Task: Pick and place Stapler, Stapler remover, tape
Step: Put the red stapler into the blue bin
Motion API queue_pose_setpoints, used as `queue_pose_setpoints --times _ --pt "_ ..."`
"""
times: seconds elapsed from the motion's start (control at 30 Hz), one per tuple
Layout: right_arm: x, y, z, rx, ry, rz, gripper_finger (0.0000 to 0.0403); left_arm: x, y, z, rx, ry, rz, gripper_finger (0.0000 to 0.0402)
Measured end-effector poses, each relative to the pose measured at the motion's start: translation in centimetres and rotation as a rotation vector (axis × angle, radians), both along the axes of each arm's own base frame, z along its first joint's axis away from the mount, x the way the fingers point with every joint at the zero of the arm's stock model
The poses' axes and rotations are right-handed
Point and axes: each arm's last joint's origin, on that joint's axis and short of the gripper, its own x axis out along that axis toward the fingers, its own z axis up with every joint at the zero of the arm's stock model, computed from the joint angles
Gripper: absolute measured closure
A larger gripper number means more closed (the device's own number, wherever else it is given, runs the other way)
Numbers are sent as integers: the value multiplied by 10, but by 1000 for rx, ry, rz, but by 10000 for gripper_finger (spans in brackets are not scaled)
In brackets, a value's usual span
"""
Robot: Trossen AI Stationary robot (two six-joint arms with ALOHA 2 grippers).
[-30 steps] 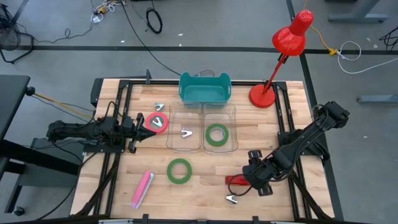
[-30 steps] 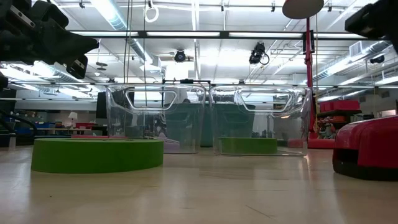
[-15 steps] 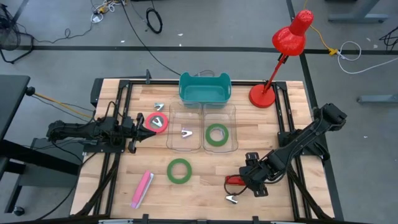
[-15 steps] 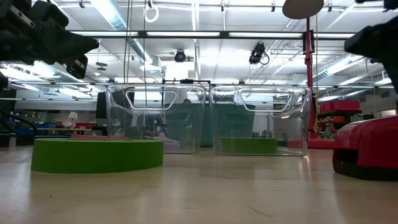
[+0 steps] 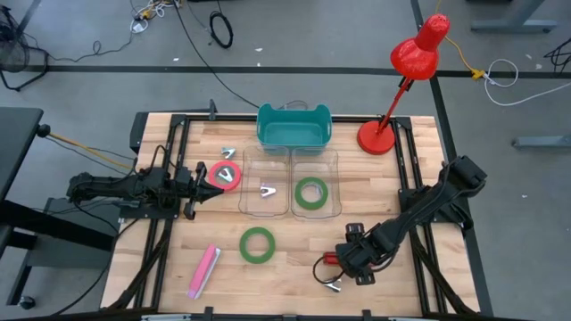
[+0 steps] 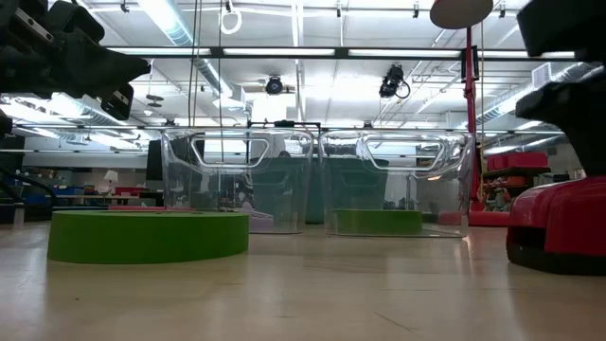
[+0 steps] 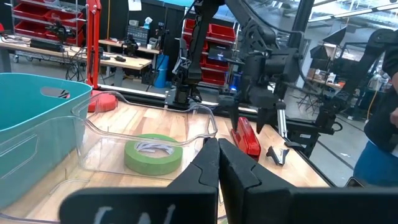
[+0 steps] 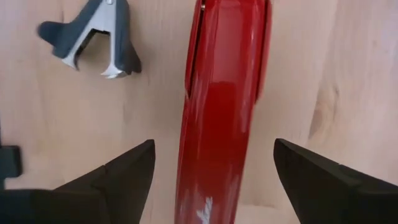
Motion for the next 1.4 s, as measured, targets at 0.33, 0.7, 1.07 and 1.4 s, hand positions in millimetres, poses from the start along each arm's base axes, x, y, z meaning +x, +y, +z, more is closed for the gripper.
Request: queue_pose_setpoints --times 0.33,0.7,1.07,1.4 --pt "-11 -9 -19 -27 47 -14 76 0 0 0 0 1 0 399" --pt "-12 -8 -20 -2 70 -24 171 0 0 0 0 0 0 399" --pt "-12 -8 -19 4 75 -23 277 0 0 0 0 0 0 399" --pt "-12 -8 -19 10 80 -22 277 0 0 0 0 0 -1 399"
